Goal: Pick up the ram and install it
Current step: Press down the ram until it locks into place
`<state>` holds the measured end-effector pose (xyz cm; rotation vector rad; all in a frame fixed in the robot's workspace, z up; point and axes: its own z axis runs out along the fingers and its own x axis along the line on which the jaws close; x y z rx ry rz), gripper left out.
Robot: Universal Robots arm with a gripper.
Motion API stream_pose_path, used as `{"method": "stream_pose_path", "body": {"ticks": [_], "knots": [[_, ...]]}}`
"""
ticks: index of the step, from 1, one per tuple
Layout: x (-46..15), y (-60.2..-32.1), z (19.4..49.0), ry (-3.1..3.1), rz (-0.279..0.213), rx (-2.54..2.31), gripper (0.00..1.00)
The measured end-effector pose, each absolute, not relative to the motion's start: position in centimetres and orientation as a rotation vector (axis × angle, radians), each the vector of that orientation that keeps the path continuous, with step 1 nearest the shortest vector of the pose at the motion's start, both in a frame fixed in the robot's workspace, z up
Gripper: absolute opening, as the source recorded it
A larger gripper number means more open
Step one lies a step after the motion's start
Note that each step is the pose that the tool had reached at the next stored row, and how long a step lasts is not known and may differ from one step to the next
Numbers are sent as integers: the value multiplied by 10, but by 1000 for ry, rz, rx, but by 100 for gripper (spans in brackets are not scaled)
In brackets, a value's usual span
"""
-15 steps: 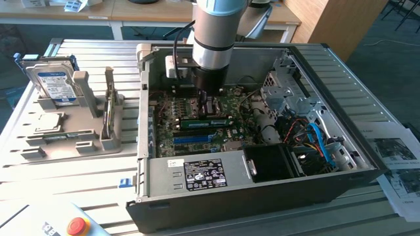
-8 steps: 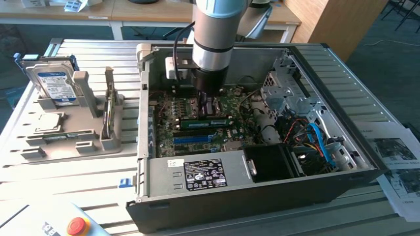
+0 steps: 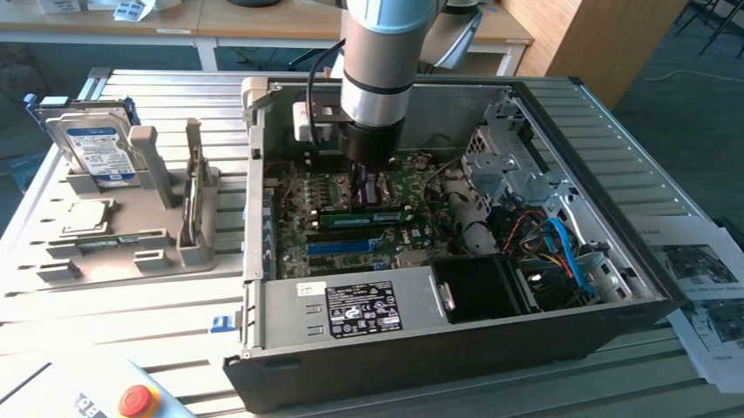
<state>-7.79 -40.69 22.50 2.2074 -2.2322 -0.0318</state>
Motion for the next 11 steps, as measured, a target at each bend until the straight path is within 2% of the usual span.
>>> {"method": "stream_pose_path", "body": {"ticks": [11], "knots": [[-78, -407, 224, -2232, -32, 2207, 10]]}}
